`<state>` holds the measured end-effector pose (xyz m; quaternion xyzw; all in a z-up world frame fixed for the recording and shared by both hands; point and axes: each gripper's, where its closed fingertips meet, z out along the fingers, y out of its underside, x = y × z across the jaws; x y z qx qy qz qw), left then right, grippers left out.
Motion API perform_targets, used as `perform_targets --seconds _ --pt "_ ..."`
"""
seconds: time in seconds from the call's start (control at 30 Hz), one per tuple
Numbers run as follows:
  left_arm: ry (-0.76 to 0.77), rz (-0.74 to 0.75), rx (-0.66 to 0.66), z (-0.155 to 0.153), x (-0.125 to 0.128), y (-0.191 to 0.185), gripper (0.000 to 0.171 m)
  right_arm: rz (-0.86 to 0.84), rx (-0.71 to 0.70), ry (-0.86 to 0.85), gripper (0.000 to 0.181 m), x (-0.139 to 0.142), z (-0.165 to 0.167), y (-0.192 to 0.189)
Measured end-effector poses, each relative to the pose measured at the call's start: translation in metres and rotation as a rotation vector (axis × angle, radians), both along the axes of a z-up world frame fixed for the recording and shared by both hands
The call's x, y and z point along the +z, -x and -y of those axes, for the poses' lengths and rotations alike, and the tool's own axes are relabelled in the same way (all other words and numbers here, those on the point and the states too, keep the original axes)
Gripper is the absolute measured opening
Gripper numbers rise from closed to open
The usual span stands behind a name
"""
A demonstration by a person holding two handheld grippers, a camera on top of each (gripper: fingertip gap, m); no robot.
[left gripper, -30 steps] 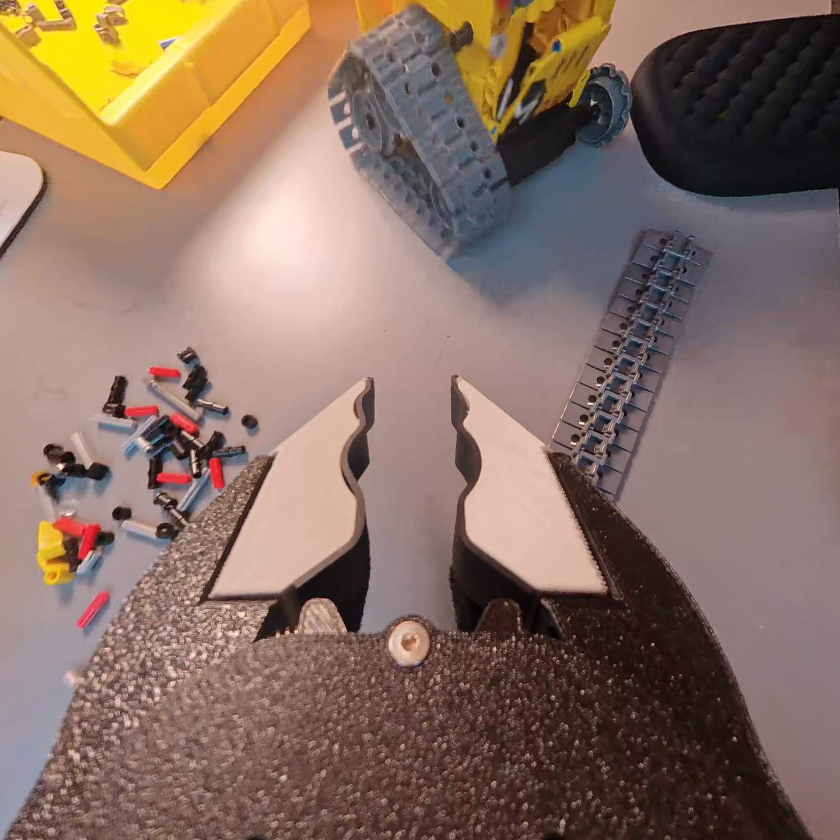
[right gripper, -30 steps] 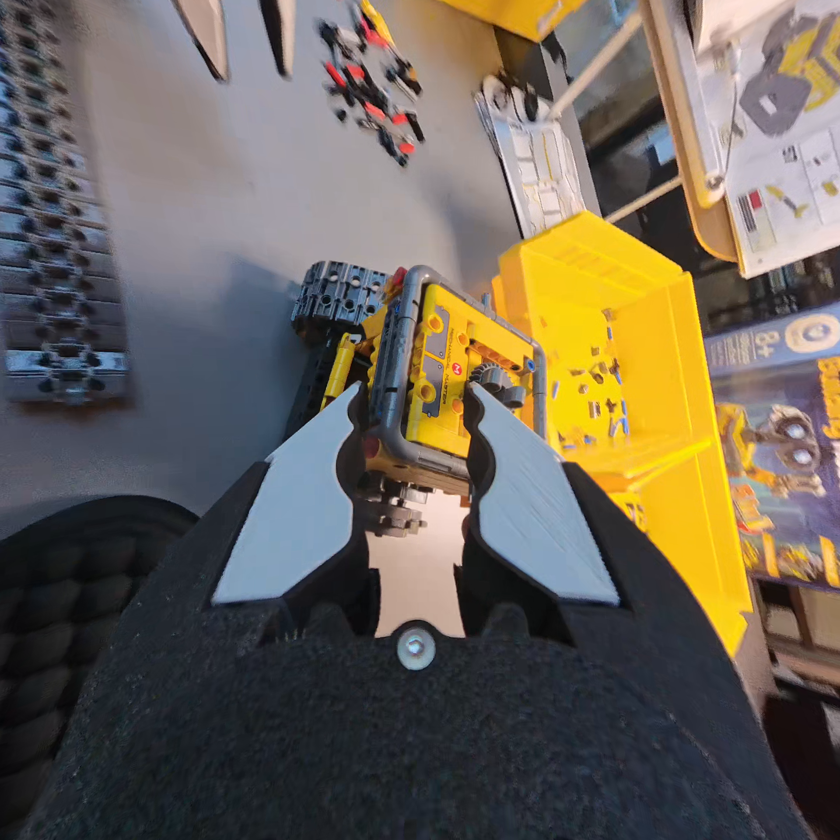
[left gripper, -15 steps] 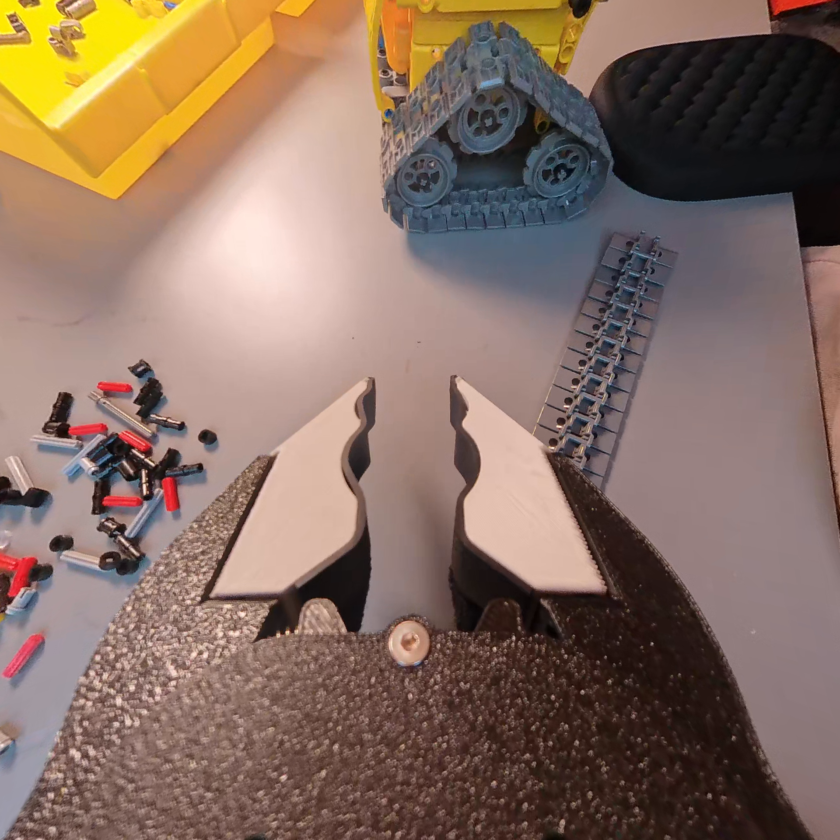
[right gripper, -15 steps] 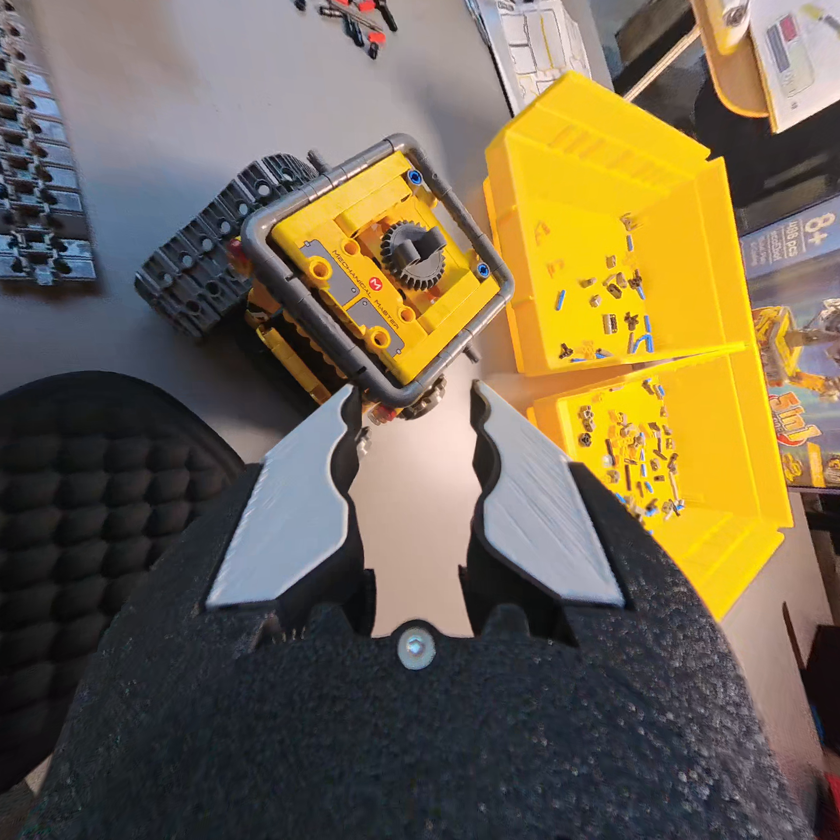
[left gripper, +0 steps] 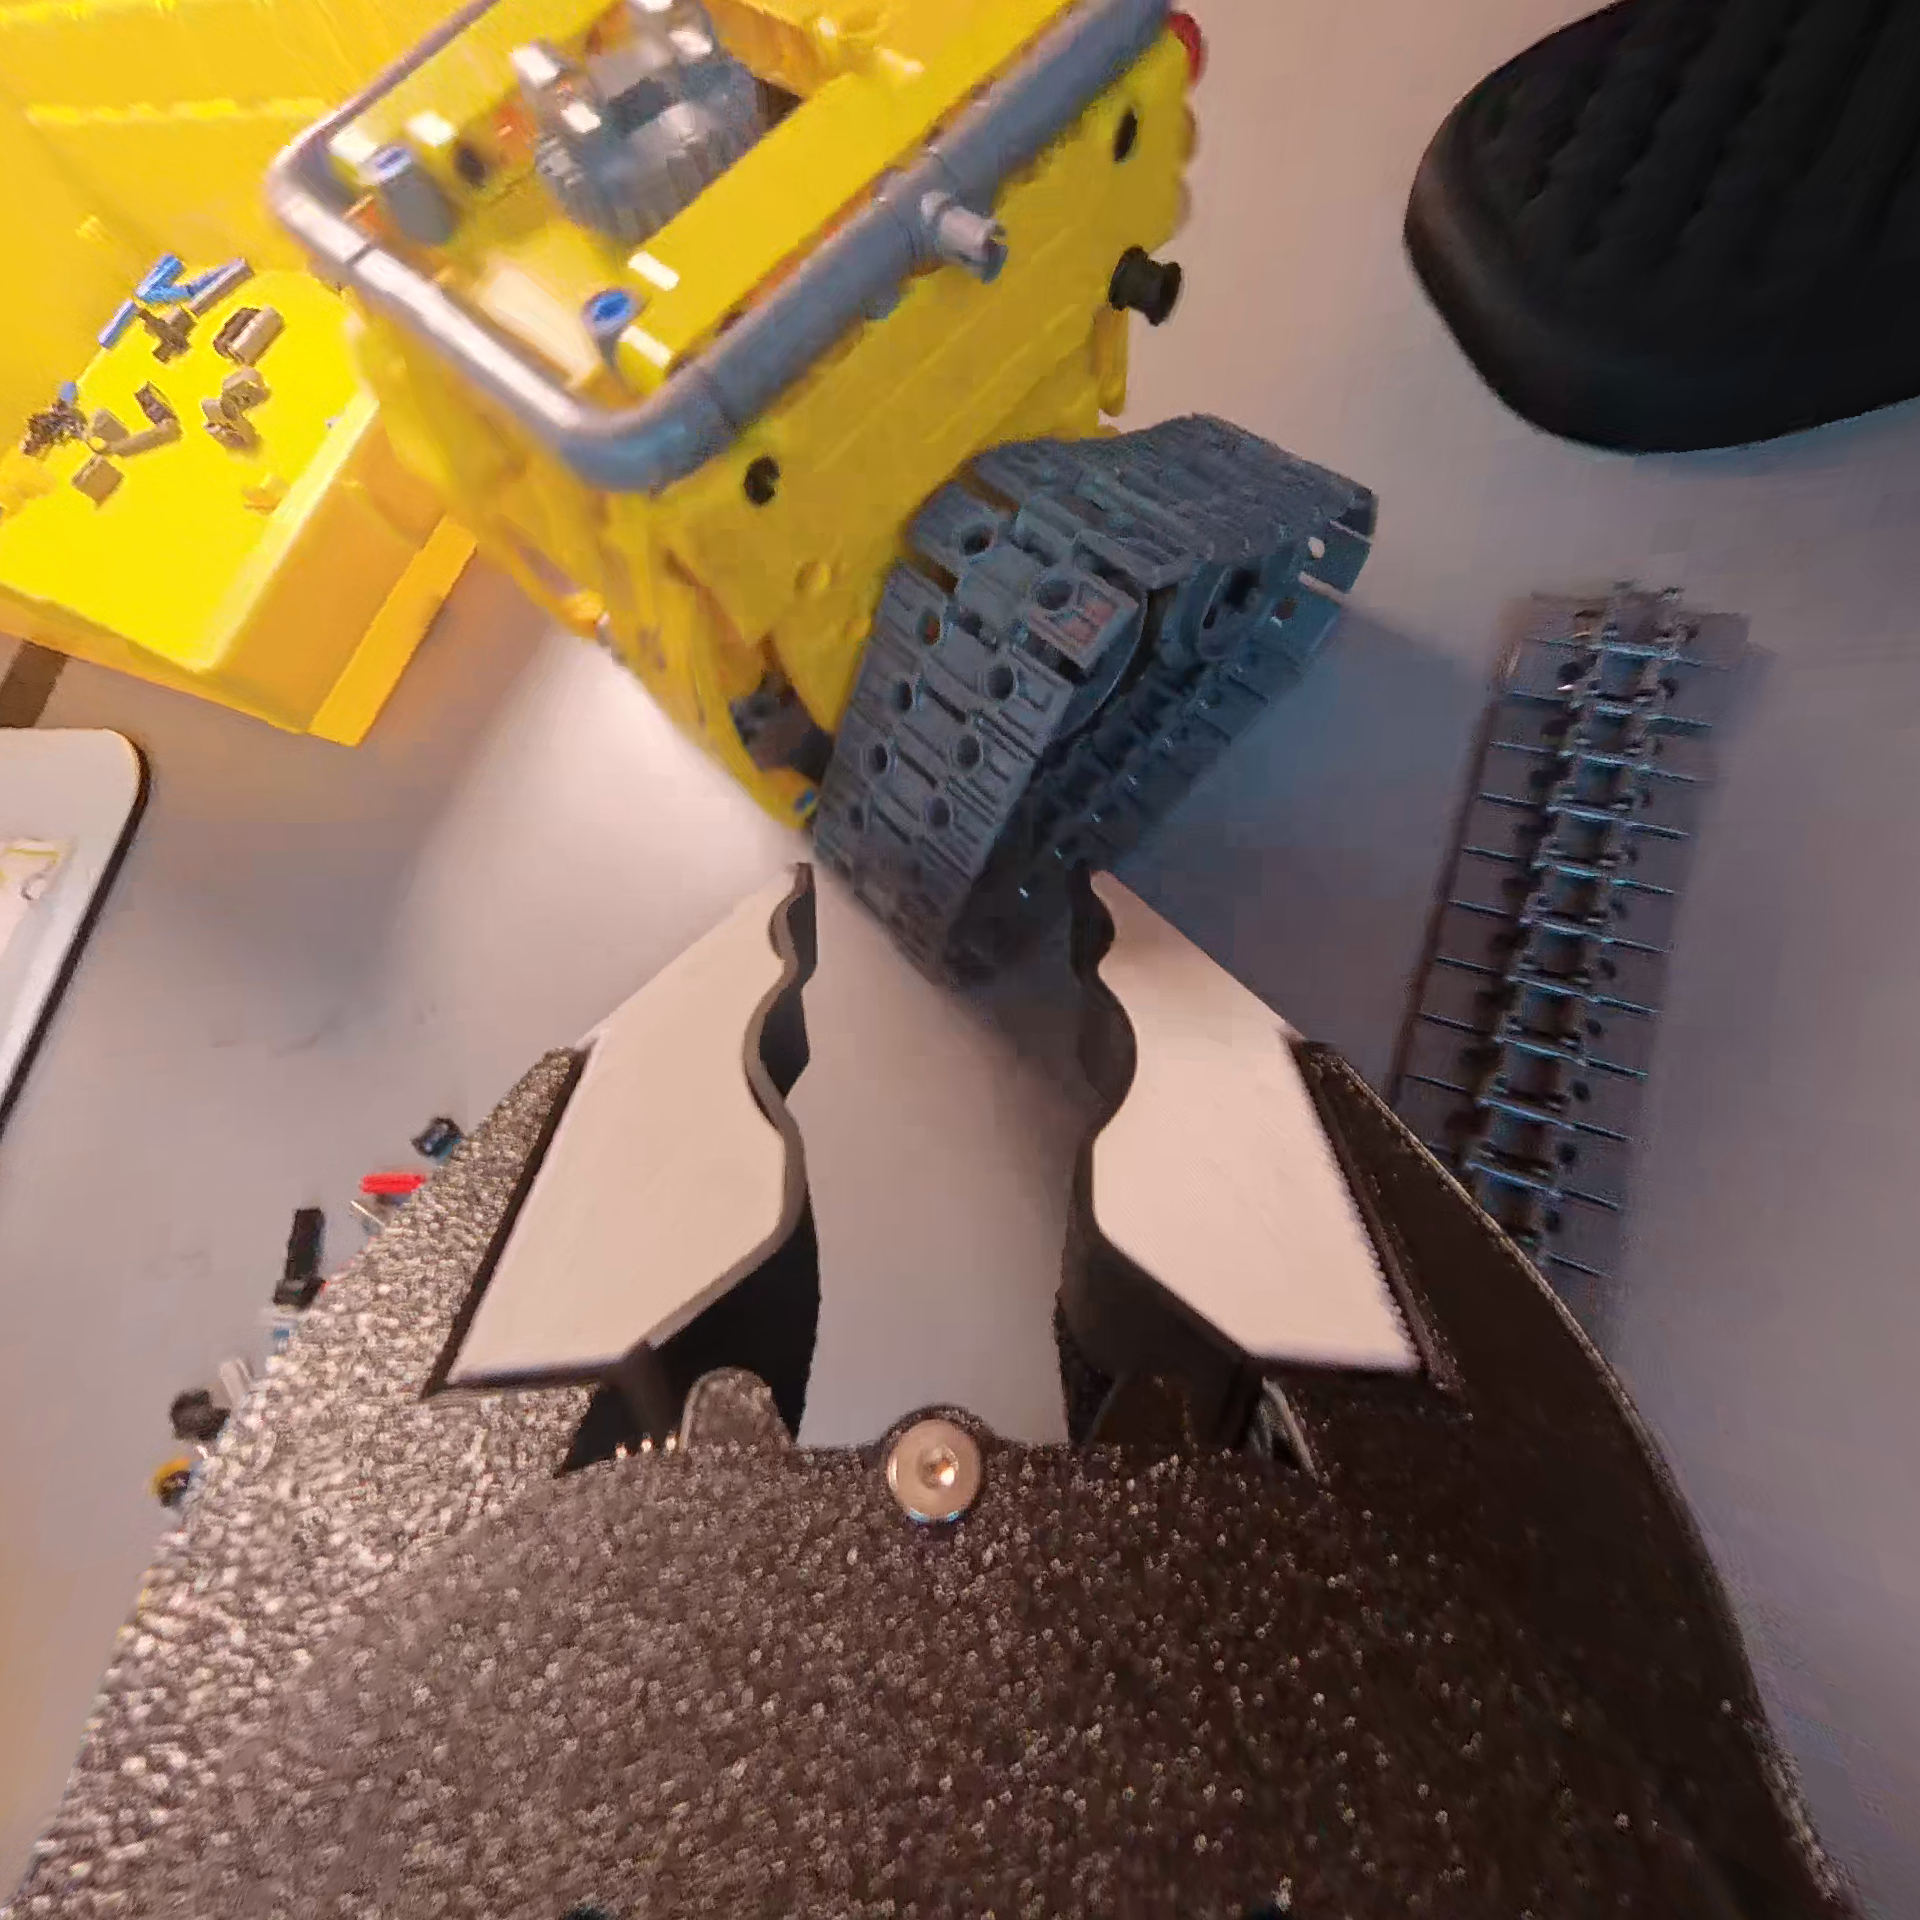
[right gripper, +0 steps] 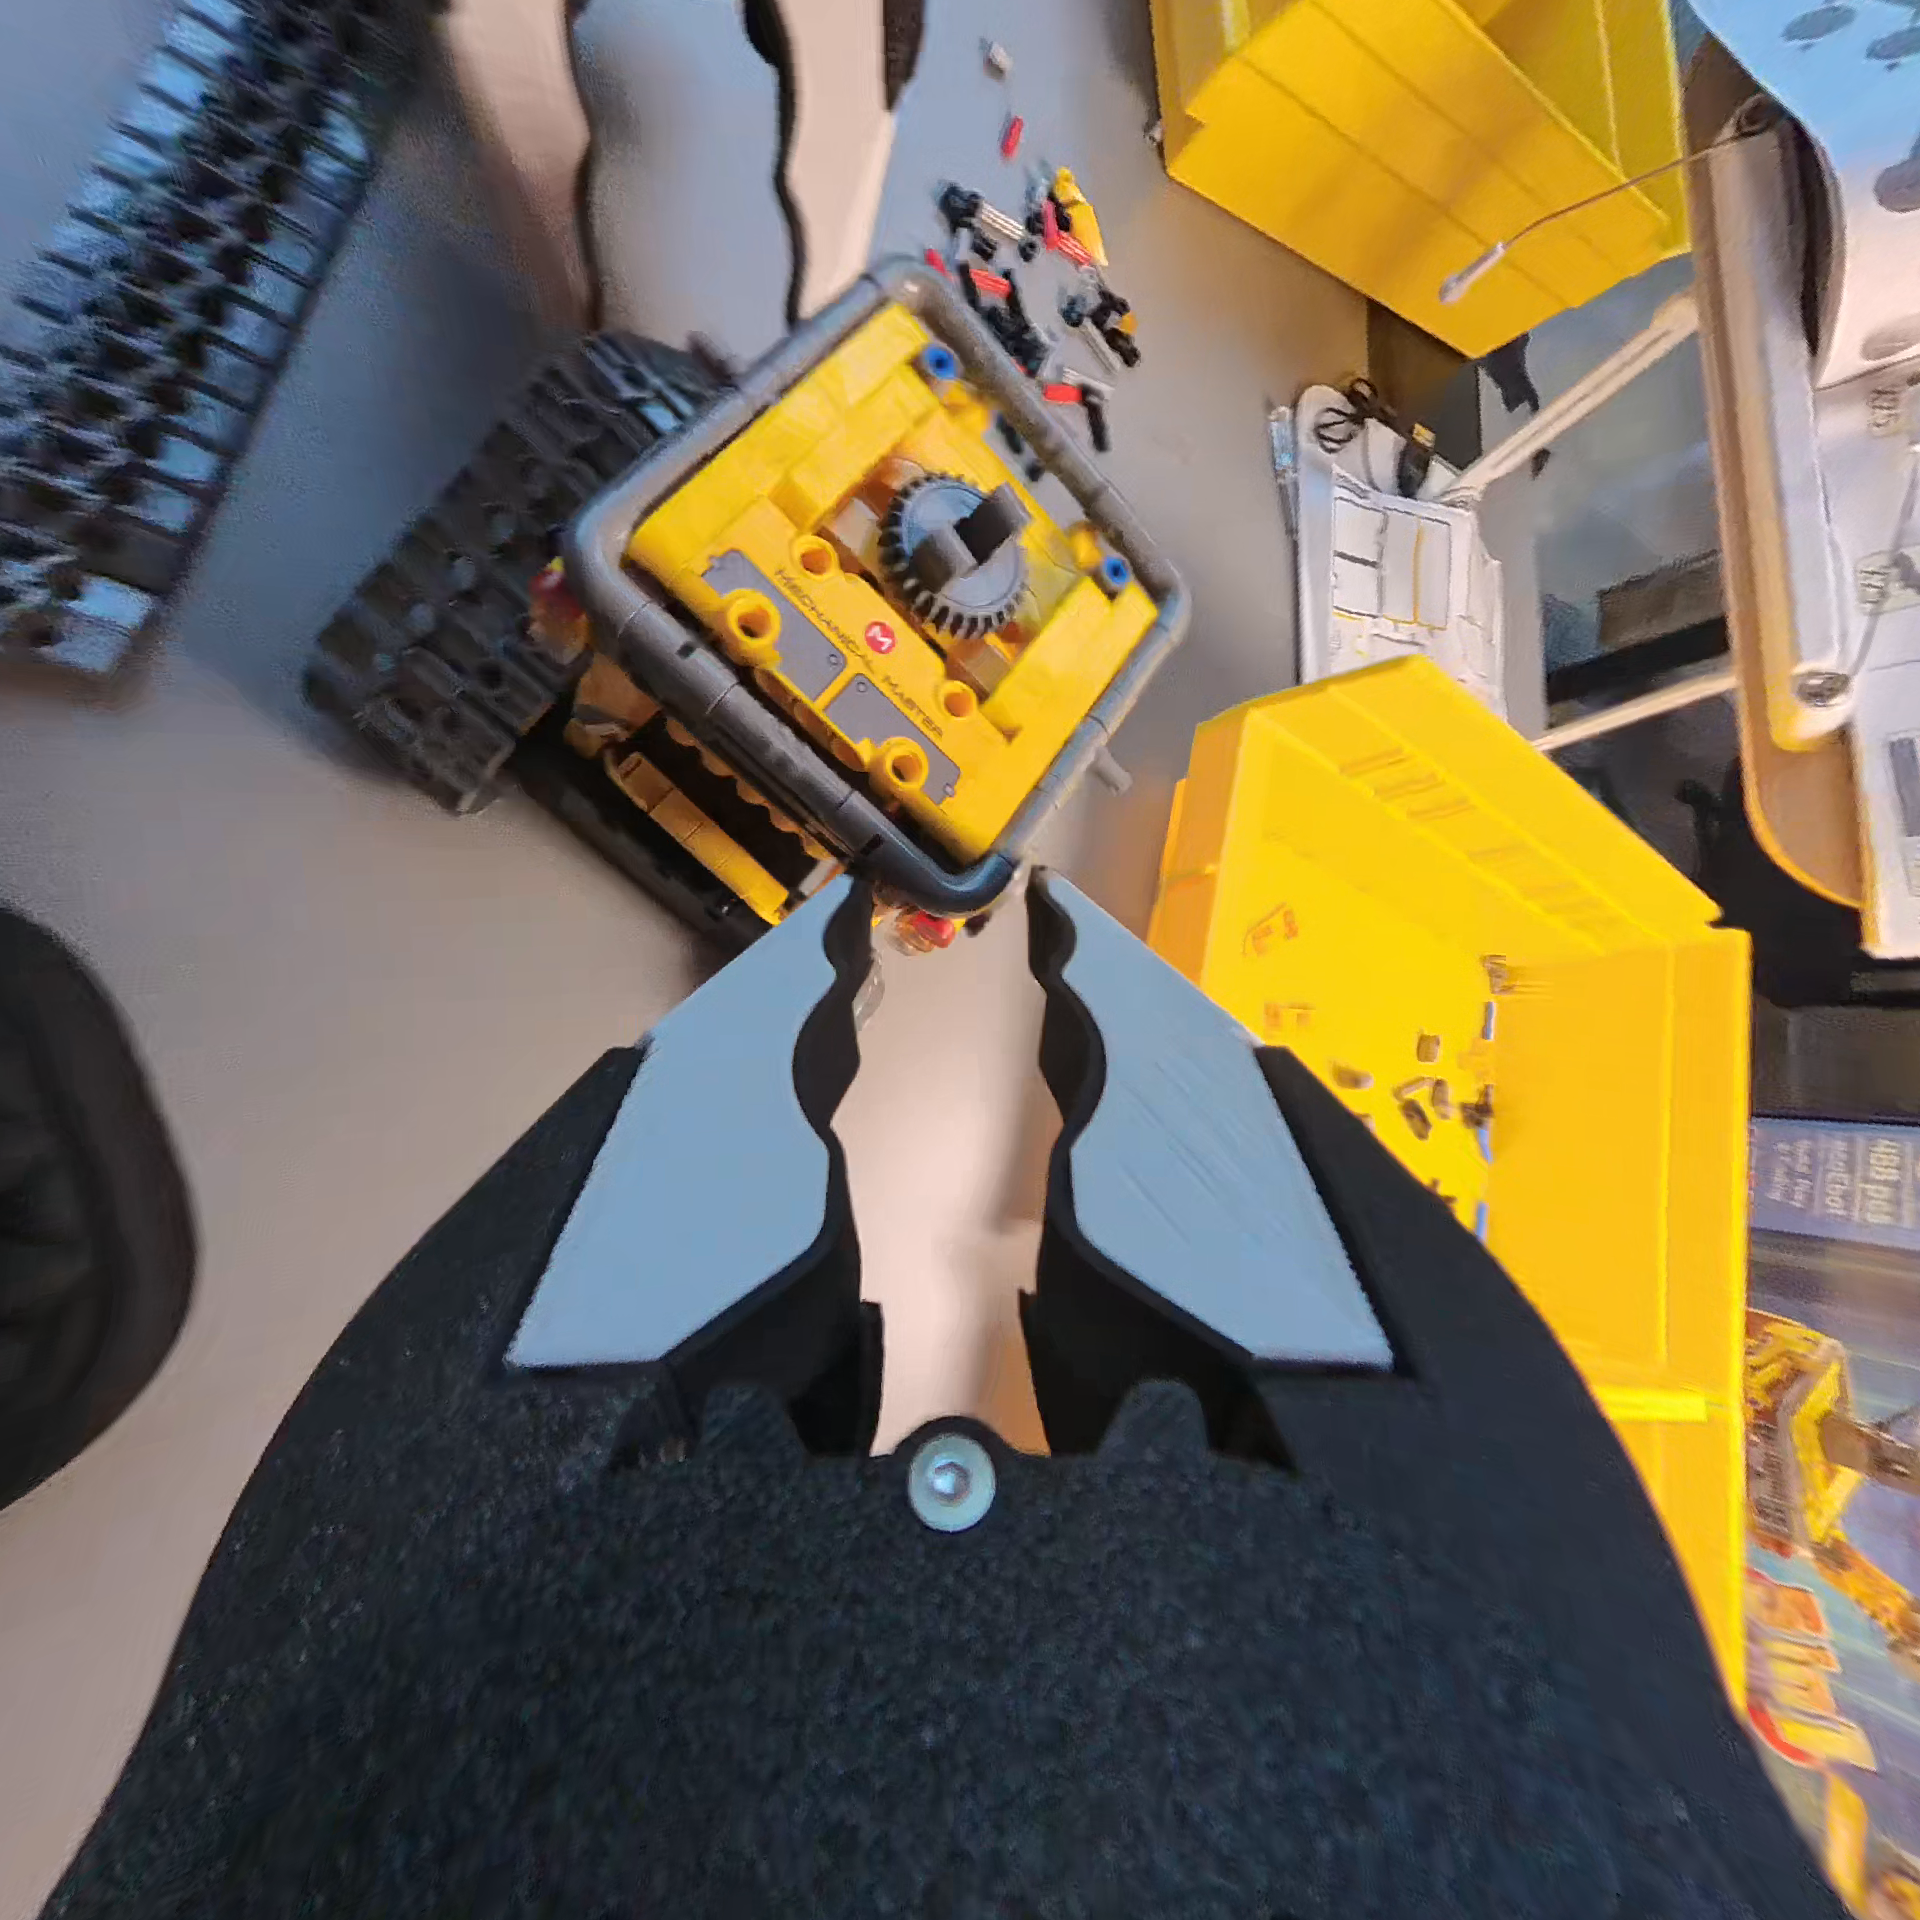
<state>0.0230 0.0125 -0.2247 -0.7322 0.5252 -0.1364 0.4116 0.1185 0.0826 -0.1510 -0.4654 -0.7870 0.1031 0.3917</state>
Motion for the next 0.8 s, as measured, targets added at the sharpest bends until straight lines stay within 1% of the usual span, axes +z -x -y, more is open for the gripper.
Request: perform_targets --seconds 0.03,0.07,0.1,0.13,0.17,0.2,0.23,0.3,0.4,0.5,0.57,0.63,0.7,0.8 --pt "-0.009 -0.031 -0.003 -0.003 -0.004 -0.003 0.049 -0.011 -0.036 -0.036 0.032 0.002 -0.012 0.006" --pt "-0.035 -0.057 0.021 -0.009 -0.005 -0.004 0.045 -0.016 -0.086 -0.074 0.034 0.003 -0.024 0.01" --pt "-0.065 -0.066 0.049 -0.015 -0.003 -0.003 0.034 -0.025 -0.133 -0.106 0.035 0.004 -0.035 0.01" --pt "-0.067 -0.067 0.073 -0.017 -0.002 -0.003 0.027 -0.041 -0.173 -0.116 0.042 0.004 -0.041 0.008" --pt "-0.052 -0.057 0.099 -0.018 -0.003 -0.003 0.027 -0.047 -0.23 -0.108 0.046 0.003 -0.047 0.003" --pt "-0.043 -0.041 0.112 -0.018 -0.002 -0.003 0.026 -0.054 -0.28 -0.084 0.054 0.0 -0.048 -0.004" --pt "-0.042 -0.025 0.123 -0.017 -0.002 -0.003 0.025 -0.074 -0.329 -0.061 0.058 -0.002 -0.047 -0.011" --pt "-0.027 0.016 0.145 -0.016 -0.002 -0.003 0.025 -0.13 -0.39 0.004 0.058 -0.004 -0.032 -0.024" --pt "0.031 0.074 0.159 -0.011 0.0 -0.006 0.028 -0.279 -0.442 0.063 0.052 0.002 0.011 -0.03" --pt "0.068 0.119 0.159 -0.006 0.005 -0.008 0.024 -0.395 -0.435 0.146 0.041 -0.001 0.064 -0.015" --pt "0.078 0.126 0.159 -0.002 0.007 -0.009 0.018 -0.397 -0.441 0.154 0.036 -0.016 0.086 0.0" --pt "0.058 0.122 0.16 0.001 0.01 -0.009 0.017 -0.348 -0.47 0.041 0.035 -0.03 0.087 0.012" --pt "0.001 0.121 0.132 0.006 0.017 -0.013 0.018 -0.31 -0.484 -0.057 0.035 -0.038 0.081 0.023" --pt "-0.15 0.091 0.093 0.009 0.031 -0.022 0.026 -0.294 -0.486 -0.185 0.034 -0.033 0.07 0.037"
